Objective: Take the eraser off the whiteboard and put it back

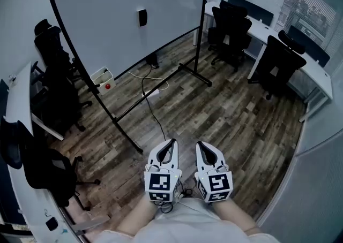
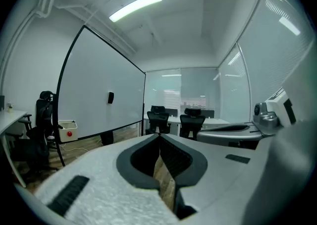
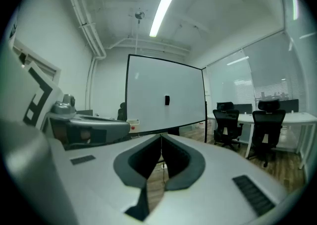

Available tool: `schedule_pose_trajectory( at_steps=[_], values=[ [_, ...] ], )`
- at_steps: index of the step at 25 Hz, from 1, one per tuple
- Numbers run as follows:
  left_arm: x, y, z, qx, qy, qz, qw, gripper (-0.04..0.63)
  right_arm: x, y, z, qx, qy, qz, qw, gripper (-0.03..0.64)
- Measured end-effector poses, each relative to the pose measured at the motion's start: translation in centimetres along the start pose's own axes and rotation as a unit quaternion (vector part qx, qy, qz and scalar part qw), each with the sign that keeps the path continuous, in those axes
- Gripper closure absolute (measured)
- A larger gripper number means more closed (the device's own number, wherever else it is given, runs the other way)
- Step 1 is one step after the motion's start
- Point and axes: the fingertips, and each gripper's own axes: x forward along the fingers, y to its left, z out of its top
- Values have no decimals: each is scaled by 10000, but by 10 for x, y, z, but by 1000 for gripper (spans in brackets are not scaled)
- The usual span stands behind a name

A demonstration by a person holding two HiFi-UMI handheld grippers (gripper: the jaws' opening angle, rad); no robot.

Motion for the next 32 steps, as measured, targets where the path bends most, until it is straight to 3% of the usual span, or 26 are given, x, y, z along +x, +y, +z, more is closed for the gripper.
schedule_pose_trajectory(
  at_steps=[14, 22, 32],
  values=[
    [27, 28, -15, -207, 194, -94, 9996, 577, 39, 5, -16, 250, 233, 32, 9994, 589],
    [99, 36, -19, -257, 333, 173, 9990, 577, 104, -53, -3, 257, -1, 276, 9993, 589],
    [246, 51, 32, -583, 125, 926, 9939, 577, 211, -162, 36, 0, 9, 1082, 9941, 589]
  ],
)
